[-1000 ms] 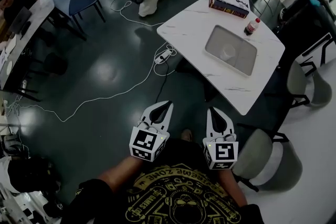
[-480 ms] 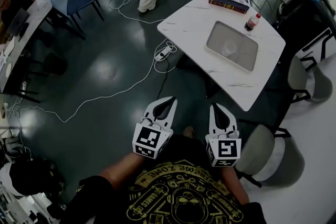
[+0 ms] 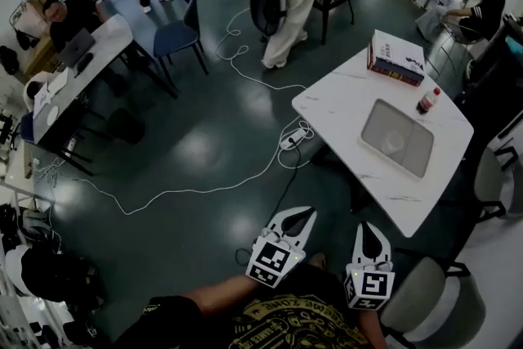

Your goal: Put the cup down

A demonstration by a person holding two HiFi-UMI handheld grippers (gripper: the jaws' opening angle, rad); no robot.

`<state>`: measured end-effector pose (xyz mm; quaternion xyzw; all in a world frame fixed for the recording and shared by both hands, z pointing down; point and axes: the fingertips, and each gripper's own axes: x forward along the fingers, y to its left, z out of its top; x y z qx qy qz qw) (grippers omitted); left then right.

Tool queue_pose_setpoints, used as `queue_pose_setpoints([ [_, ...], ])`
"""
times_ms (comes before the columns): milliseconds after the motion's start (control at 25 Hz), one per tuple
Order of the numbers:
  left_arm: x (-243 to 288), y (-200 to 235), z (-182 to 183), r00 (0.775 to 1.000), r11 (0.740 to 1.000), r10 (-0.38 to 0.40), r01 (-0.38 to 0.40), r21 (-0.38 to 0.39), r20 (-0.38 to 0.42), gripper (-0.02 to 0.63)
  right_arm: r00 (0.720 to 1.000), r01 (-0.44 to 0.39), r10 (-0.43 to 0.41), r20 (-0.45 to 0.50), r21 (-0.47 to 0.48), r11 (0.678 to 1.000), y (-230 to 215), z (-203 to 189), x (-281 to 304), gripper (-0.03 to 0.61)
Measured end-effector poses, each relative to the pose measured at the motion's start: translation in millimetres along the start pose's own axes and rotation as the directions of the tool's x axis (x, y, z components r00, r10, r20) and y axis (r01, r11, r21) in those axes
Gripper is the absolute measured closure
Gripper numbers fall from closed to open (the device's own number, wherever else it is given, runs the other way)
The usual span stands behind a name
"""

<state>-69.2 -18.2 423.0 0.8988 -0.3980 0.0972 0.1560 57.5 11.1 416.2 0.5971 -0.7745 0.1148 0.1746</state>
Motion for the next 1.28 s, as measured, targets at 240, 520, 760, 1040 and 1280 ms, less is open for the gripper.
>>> queue_pose_setpoints([
  [240, -6.3, 11.2, 14.3, 0.999, 0.999, 0.038, -0.038, 0.015, 0.021, 0.603, 0.998, -0.037, 0.037, 0.042, -0.011, 0.999, 6.9, 14.8, 9.5, 0.574],
  [520, -2.9, 7.1, 13.3, 0.998, 0.998, 0.062, -0.062, 0.003, 0.022, 0.603, 0.995, -0.080, 0.080, 0.051, -0.010, 0.997, 4.7, 13.1, 10.2, 0.574],
  [760, -3.8, 13.1, 22.3, 0.996, 0.996, 0.085, -0.085, 0.012, 0.036, 0.603, 0.992, -0.101, 0.101, 0.074, -0.009, 0.995, 6.2, 23.0, 18.8, 0.575],
  [1040, 5.4, 10.3, 16.2, 0.996, 0.996, 0.083, -0.083, -0.008, 0.019, 0.603, 0.993, -0.101, 0.101, 0.054, -0.003, 0.995, -1.3, 17.3, 19.7, 0.575],
  [1280, 7.1, 14.7, 13.0, 0.996, 0.995, 0.094, -0.093, -0.020, 0.011, 0.603, 0.991, -0.116, 0.116, 0.063, -0.009, 0.993, 1.4, 20.2, 24.0, 0.575],
])
